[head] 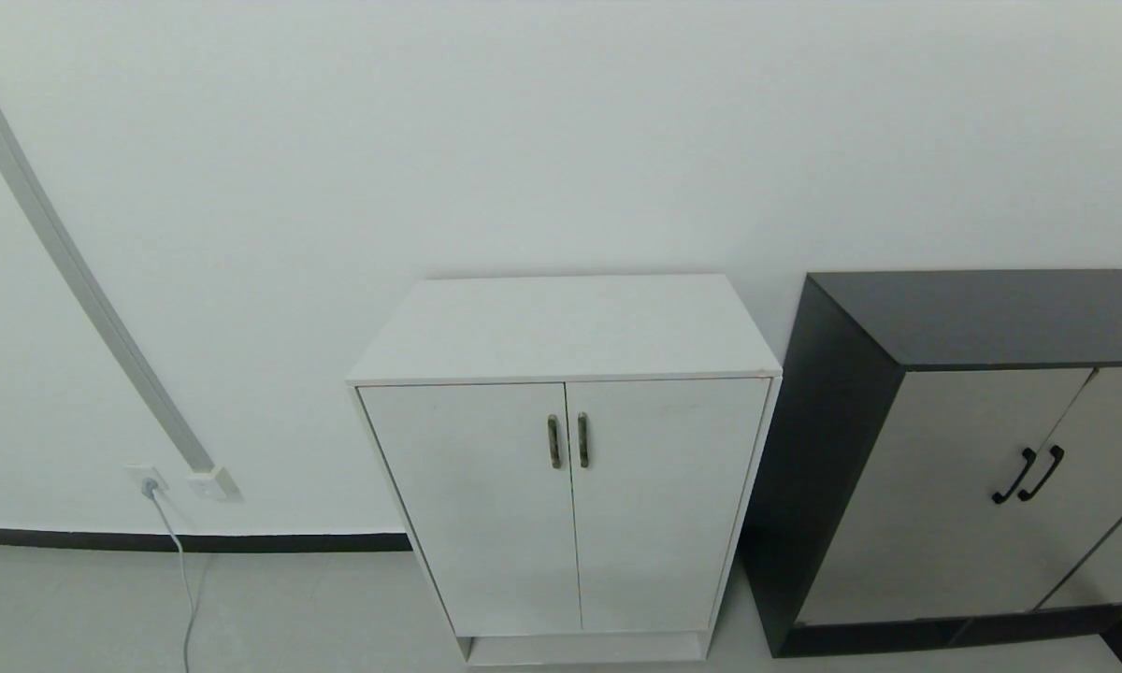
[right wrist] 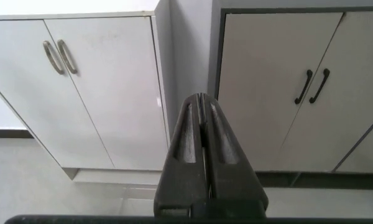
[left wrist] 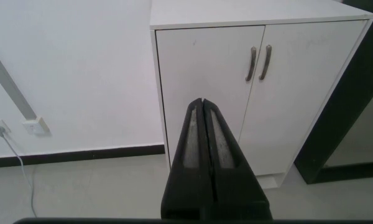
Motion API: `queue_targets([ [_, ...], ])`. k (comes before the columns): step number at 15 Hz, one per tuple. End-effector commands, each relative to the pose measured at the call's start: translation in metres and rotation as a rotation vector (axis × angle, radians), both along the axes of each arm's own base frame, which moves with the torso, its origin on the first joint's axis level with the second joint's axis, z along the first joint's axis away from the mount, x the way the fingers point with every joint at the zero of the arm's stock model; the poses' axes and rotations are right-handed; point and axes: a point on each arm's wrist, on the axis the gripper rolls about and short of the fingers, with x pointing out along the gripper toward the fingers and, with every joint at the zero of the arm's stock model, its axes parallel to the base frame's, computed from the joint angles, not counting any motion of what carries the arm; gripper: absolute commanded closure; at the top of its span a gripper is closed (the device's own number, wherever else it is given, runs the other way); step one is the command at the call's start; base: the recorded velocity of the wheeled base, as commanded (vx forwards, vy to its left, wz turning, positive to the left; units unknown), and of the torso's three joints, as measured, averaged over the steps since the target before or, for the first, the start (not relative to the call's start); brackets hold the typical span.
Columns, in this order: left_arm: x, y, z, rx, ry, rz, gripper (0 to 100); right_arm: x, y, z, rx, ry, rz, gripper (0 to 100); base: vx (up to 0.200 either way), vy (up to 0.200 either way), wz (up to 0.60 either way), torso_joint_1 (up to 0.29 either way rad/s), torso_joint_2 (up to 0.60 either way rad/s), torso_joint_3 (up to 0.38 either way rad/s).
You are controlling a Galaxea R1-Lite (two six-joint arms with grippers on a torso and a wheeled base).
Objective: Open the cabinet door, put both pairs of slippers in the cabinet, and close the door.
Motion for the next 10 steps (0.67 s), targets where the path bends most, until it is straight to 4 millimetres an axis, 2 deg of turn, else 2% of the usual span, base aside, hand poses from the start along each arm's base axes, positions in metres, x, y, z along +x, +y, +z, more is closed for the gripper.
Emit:
queue_targets([
  [1, 0.0, 0.0, 0.0, 0.0, 0.0, -0.001, 100, 0.0001, 0.0, -0.0001, -0.001, 0.003, 0.001, 100, 0.0, 0.0, 0.0, 0.0, 0.0, 0.0],
  [10, 0.0, 0.0, 0.0, 0.0, 0.0, 0.001, 100, 0.0, 0.0, -0.0001, 0.002, 0.001, -0.001, 100, 0.0, 0.0, 0.0, 0.0, 0.0, 0.0],
])
